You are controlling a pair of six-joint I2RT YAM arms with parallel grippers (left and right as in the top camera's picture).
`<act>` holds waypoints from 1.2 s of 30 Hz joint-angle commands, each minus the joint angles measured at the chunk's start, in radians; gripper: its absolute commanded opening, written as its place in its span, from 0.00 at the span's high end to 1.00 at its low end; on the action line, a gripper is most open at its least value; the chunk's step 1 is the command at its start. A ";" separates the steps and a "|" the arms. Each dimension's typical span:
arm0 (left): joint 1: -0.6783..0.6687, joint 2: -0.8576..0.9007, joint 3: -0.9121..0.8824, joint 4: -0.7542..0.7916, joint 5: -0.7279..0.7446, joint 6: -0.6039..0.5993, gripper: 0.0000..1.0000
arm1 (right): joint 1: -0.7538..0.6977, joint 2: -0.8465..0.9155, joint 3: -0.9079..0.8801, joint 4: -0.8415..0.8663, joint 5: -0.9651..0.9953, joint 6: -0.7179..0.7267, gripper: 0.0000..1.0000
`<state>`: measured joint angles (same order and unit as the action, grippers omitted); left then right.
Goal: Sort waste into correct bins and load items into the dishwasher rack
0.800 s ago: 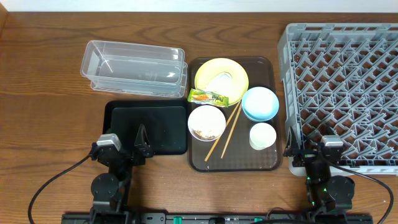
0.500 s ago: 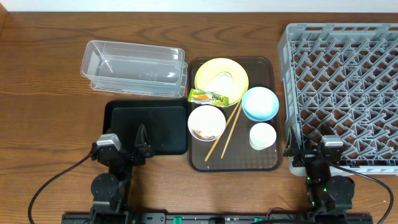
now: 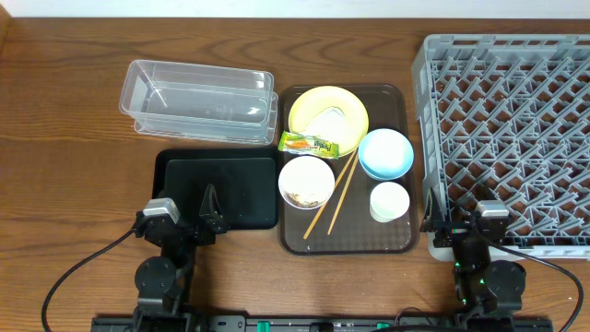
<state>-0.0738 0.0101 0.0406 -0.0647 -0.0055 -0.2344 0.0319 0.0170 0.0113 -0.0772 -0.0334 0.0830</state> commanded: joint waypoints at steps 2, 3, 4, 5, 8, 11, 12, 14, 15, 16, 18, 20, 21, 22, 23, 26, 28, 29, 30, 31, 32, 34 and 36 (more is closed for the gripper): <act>0.005 -0.004 -0.033 -0.012 0.002 0.013 0.00 | 0.005 -0.005 -0.002 -0.002 0.003 -0.013 0.01; 0.005 -0.004 -0.033 -0.012 0.002 0.013 0.01 | 0.005 -0.005 -0.002 -0.002 0.003 -0.013 0.01; 0.005 -0.004 -0.033 -0.012 0.002 0.013 0.00 | 0.005 -0.005 -0.002 -0.002 0.003 -0.013 0.01; 0.005 -0.004 -0.033 -0.012 0.002 0.013 0.01 | 0.005 -0.005 -0.002 -0.002 0.003 -0.013 0.01; 0.005 -0.004 -0.033 -0.012 0.002 0.013 0.00 | 0.005 -0.005 -0.002 -0.002 0.003 -0.013 0.01; 0.005 -0.004 -0.033 -0.012 0.002 0.013 0.00 | 0.005 -0.005 -0.002 -0.002 0.003 -0.013 0.01; 0.005 -0.004 -0.033 -0.012 0.002 0.013 0.01 | 0.005 -0.005 -0.002 -0.002 0.003 -0.013 0.01; 0.005 -0.004 -0.033 -0.012 0.002 0.013 0.00 | 0.005 -0.005 -0.002 -0.002 0.003 -0.013 0.01; 0.005 -0.004 -0.033 -0.012 0.002 0.013 0.01 | 0.005 -0.005 -0.002 -0.002 0.003 -0.013 0.01; 0.005 -0.004 -0.033 -0.012 0.002 0.013 0.01 | 0.005 -0.005 -0.002 -0.002 0.003 -0.013 0.01; 0.005 -0.004 -0.033 -0.012 0.002 0.013 0.00 | 0.005 -0.005 -0.002 -0.002 0.002 -0.013 0.01; 0.005 -0.004 -0.033 -0.012 0.002 0.013 0.01 | 0.005 -0.005 -0.002 -0.002 0.003 -0.013 0.01; 0.005 -0.004 -0.033 -0.012 0.002 0.013 0.01 | 0.005 -0.005 -0.002 -0.002 0.002 -0.012 0.01; 0.005 -0.004 -0.033 -0.012 0.002 0.013 0.01 | 0.005 -0.005 -0.002 -0.002 0.002 -0.011 0.01; 0.005 -0.004 -0.033 -0.012 0.002 0.013 0.01 | 0.005 -0.005 -0.002 -0.002 0.003 -0.009 0.01; 0.005 -0.004 -0.033 -0.012 0.000 0.013 0.01 | 0.005 -0.005 -0.002 0.003 0.000 -0.009 0.01; 0.005 -0.004 -0.033 -0.012 -0.002 0.013 0.00 | 0.005 -0.005 -0.002 -0.002 -0.001 -0.009 0.01; 0.005 -0.004 -0.032 -0.012 -0.002 0.013 0.01 | 0.005 -0.005 -0.002 -0.002 -0.001 -0.009 0.01; 0.005 -0.002 -0.031 -0.013 -0.002 0.013 0.01 | 0.005 -0.005 0.000 -0.002 -0.001 -0.009 0.01; 0.005 0.004 -0.027 -0.013 -0.002 0.013 0.01 | 0.005 -0.004 0.003 -0.005 -0.001 -0.008 0.01; 0.004 0.012 -0.020 -0.019 -0.001 0.013 0.01 | 0.005 -0.003 0.006 -0.006 0.000 -0.009 0.01; 0.004 0.042 0.011 -0.042 -0.001 0.013 0.01 | 0.005 0.008 0.023 -0.034 0.003 0.005 0.01; 0.005 0.088 0.056 -0.063 -0.001 0.013 0.01 | 0.005 0.032 0.055 -0.057 0.003 0.036 0.01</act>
<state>-0.0738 0.0486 0.0521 -0.0937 -0.0048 -0.2348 0.0319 0.0246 0.0200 -0.1032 -0.0303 0.0891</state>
